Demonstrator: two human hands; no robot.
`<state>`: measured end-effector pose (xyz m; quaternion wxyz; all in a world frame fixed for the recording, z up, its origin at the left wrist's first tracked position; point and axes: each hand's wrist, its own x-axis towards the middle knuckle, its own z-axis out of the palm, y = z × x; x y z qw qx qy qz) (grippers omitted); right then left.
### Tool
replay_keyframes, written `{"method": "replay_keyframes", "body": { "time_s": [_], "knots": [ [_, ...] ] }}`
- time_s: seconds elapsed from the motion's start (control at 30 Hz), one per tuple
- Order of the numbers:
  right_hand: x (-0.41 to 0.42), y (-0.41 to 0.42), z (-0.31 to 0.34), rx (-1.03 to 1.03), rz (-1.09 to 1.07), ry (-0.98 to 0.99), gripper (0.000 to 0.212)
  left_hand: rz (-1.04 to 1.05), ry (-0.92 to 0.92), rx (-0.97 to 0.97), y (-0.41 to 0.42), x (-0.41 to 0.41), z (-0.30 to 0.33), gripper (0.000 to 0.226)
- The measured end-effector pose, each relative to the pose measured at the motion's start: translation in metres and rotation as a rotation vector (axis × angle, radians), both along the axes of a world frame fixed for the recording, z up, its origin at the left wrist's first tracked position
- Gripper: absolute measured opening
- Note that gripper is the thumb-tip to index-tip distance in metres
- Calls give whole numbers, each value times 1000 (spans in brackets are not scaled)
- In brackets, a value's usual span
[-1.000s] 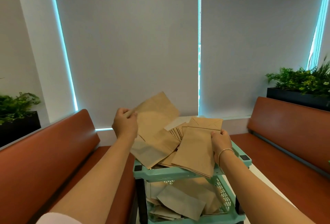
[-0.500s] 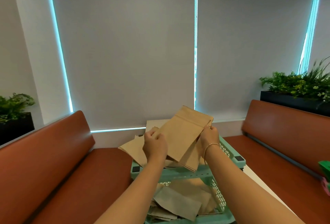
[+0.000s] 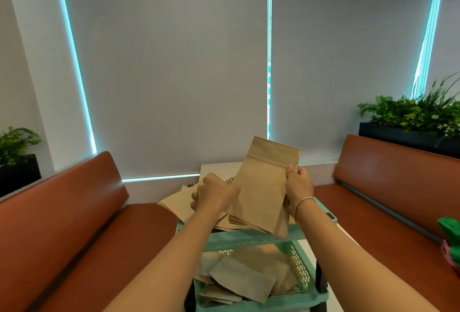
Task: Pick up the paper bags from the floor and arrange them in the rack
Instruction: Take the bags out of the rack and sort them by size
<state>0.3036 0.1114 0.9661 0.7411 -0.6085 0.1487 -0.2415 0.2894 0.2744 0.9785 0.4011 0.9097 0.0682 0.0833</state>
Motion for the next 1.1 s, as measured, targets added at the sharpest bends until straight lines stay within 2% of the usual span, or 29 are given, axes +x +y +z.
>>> {"method": "replay_keyframes", "body": {
  "time_s": [0.13, 0.27, 0.43, 0.57, 0.63, 0.73, 0.83, 0.9, 1.1],
  "knots": [
    [0, 4, 1, -39, 79, 16, 32, -217, 59, -205, 2, 5, 15, 59],
    [-2, 14, 3, -2, 151, 5, 27, -338, 111, -281, -7, 0, 17, 36],
    [-3, 13, 4, -24, 171, 17, 29, -389, 100, -267, -13, -2, 3, 9],
    [-5, 8, 4, -48, 231, 69, 27, -395, 90, -340, -10, 0, 0, 45],
    [-6, 6, 5, -51, 279, 98, 25, -391, 88, -380, -8, 2, 0, 56],
    [-9, 8, 9, -86, 354, 111, 24, -348, 55, -494, -5, 9, 4, 51],
    [-11, 15, 10, -137, 424, 122, 26, -301, 13, -612, -4, 15, 9, 32],
    [-10, 17, 10, -195, 432, 144, 29, -284, -13, -583, -7, 15, 10, 22],
    [-7, 12, 3, -178, 401, 174, 30, -340, -1, -430, -5, 15, -1, 27]
  ]
}}
